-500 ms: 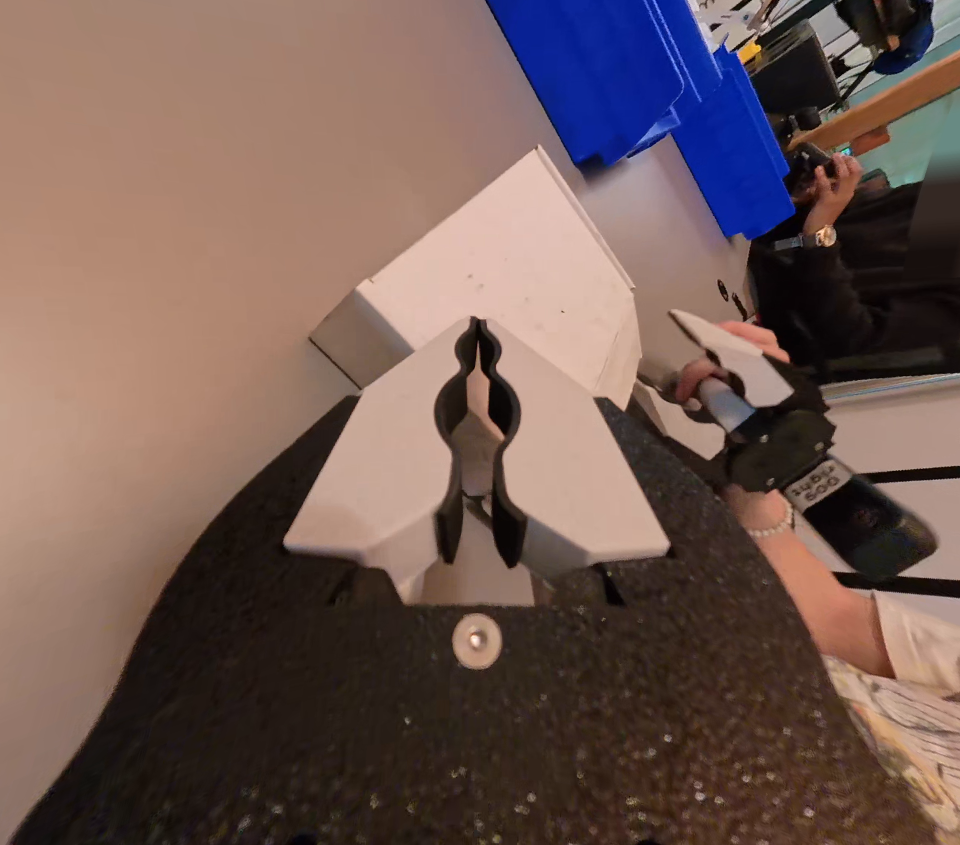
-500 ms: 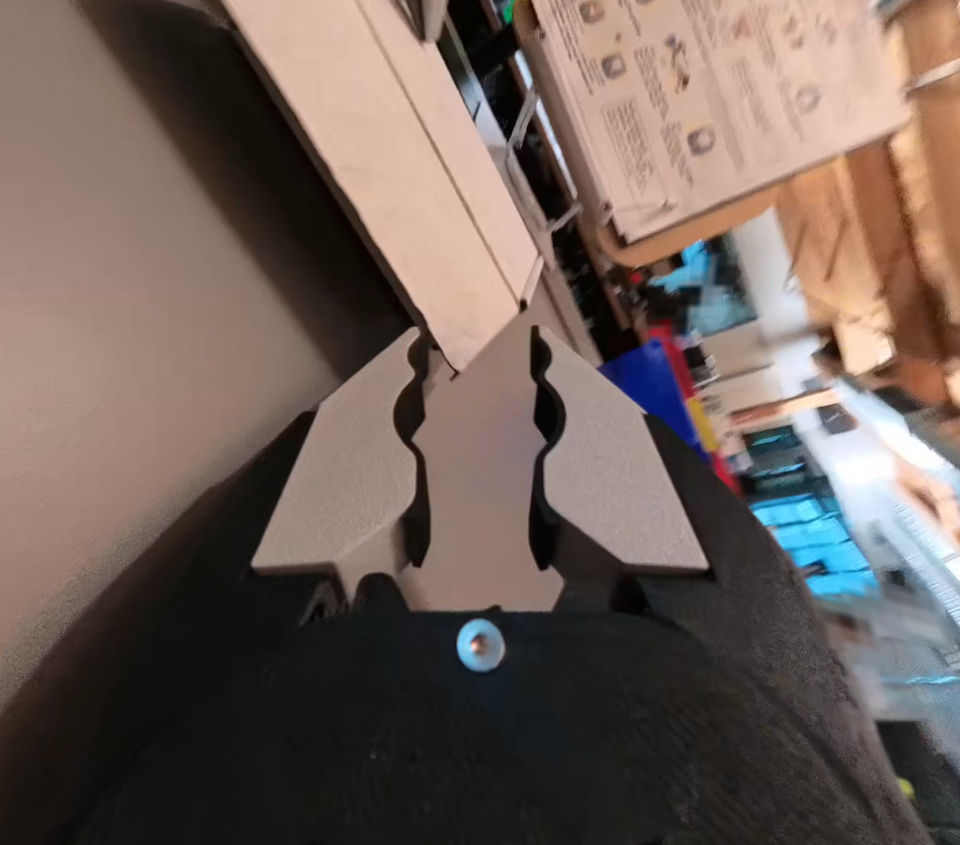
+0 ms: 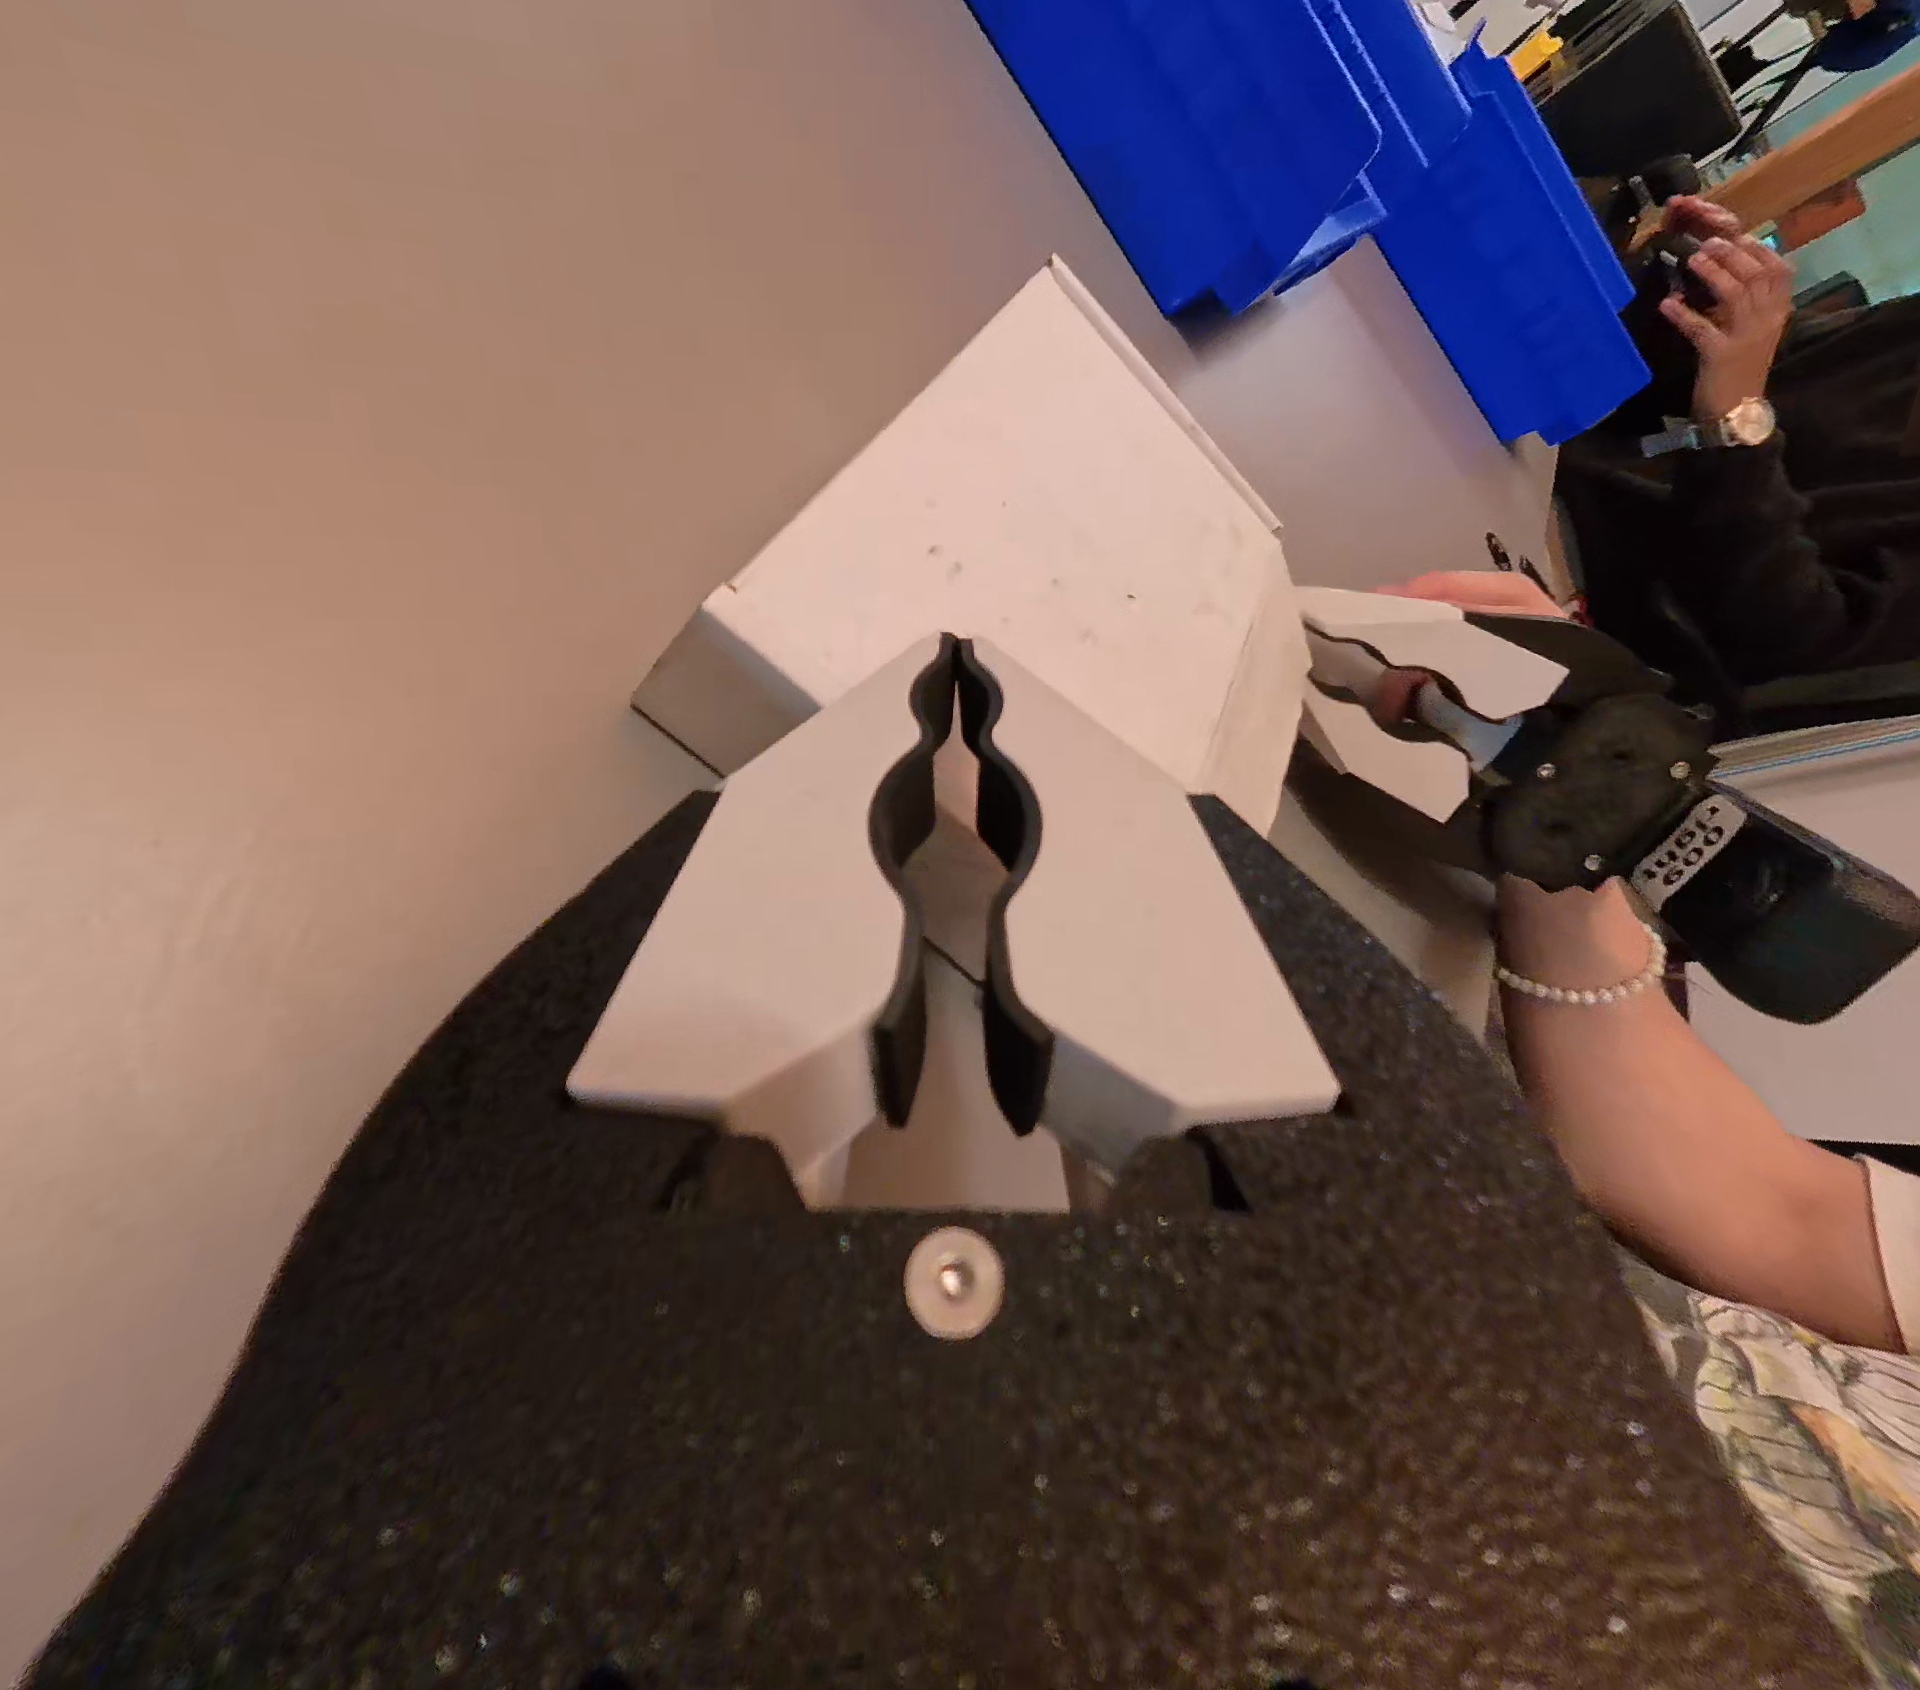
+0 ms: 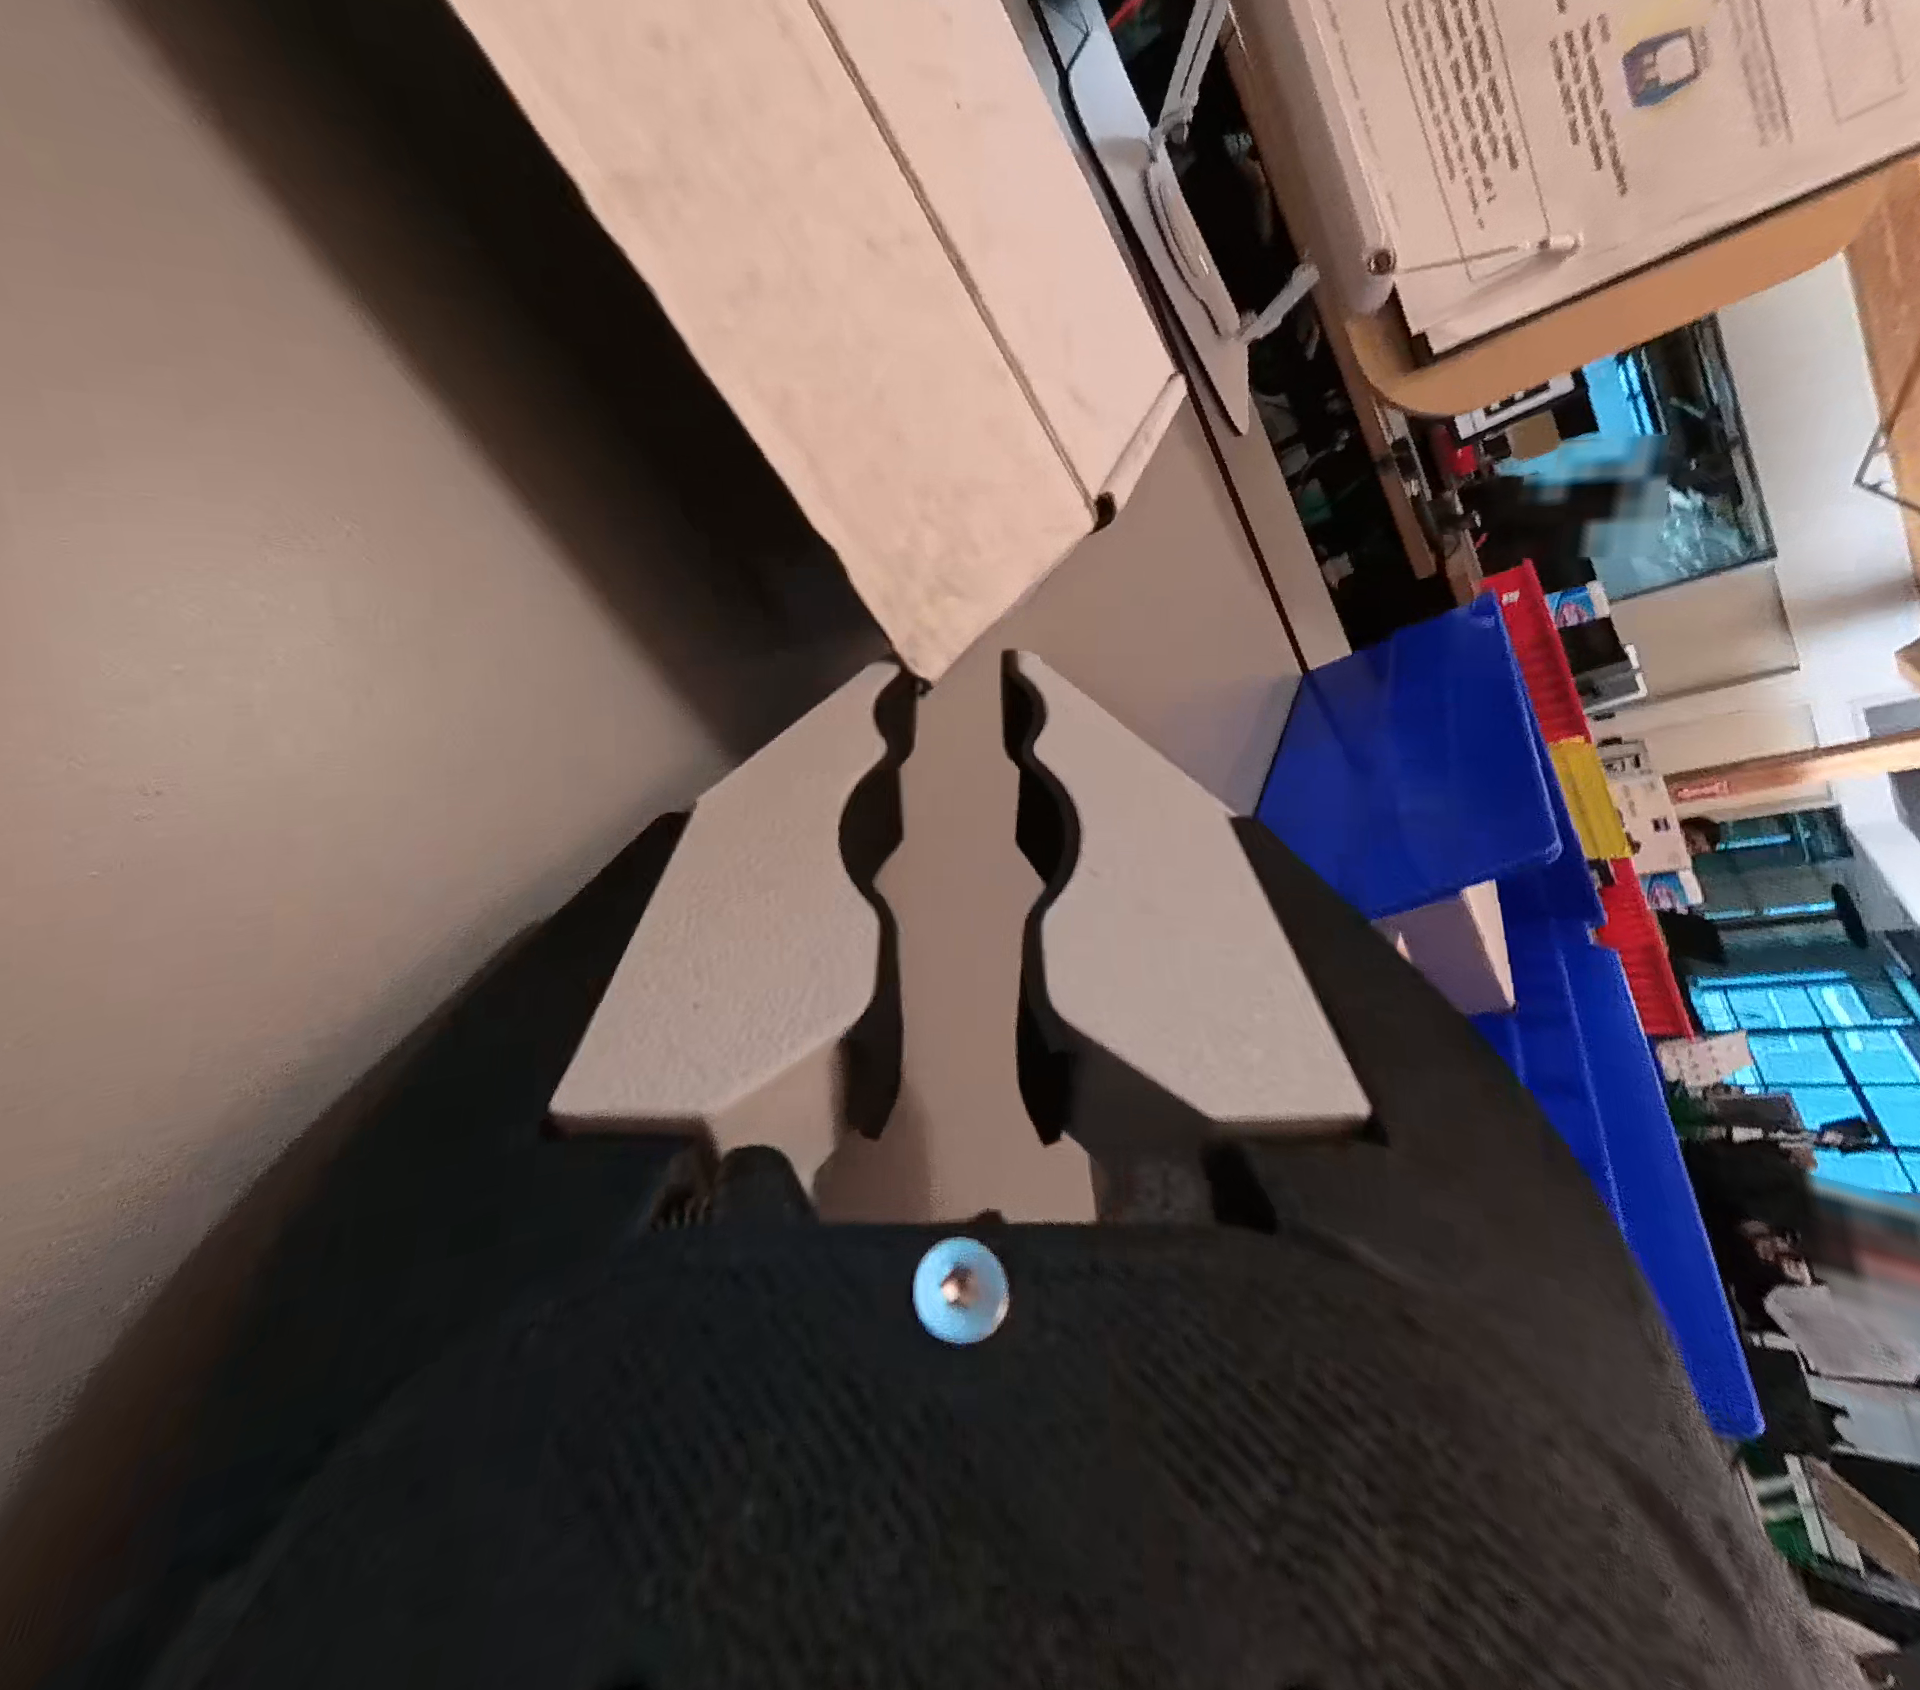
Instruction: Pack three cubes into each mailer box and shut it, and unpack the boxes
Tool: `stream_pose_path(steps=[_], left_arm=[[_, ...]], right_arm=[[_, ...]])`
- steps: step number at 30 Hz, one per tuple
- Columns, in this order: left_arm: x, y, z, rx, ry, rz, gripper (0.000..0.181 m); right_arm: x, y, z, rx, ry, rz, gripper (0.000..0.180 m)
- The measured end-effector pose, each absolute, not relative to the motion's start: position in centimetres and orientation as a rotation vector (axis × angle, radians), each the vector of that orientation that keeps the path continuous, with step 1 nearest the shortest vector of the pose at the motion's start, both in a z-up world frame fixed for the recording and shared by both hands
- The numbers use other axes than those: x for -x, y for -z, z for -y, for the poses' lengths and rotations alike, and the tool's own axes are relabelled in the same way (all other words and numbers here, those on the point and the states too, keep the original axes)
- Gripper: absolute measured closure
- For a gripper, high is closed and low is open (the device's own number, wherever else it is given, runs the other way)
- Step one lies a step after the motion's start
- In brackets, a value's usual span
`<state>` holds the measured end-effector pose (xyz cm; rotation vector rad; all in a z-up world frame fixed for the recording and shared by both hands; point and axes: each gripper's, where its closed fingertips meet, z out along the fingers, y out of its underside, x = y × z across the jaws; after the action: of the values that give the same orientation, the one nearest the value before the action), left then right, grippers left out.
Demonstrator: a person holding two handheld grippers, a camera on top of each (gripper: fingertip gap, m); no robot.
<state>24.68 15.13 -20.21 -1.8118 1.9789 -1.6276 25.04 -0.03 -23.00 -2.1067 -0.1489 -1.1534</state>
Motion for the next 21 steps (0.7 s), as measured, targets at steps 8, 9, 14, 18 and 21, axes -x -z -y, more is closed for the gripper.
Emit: stream_pose_path(steps=[8,9,14,18,21], left_arm=[[-24.7,20.3,-15.2,1.793,1.599,-1.98,0.181],[-24.7,20.3,-15.2,1.789,1.586,-1.98,0.181],[-24.8,20.3,-15.3,1.785,1.553,-1.987,0.181],[-25.0,20.3,-15.6,1.79,1.535,-1.97,0.181],[-25.1,20.3,-15.7,1.792,1.531,-1.968,0.181]], right_arm=[[-25.2,23.6,-0.3,2.118,1.066,0.187,0.172],[-24.9,23.6,-0.4,2.119,1.007,0.186,0.172],[-24.1,23.8,-0.6,2.137,0.753,0.198,0.172],[-23.3,23.9,-1.1,2.134,0.642,0.264,0.171],[-23.0,23.8,-1.2,2.123,0.63,0.287,0.171]])
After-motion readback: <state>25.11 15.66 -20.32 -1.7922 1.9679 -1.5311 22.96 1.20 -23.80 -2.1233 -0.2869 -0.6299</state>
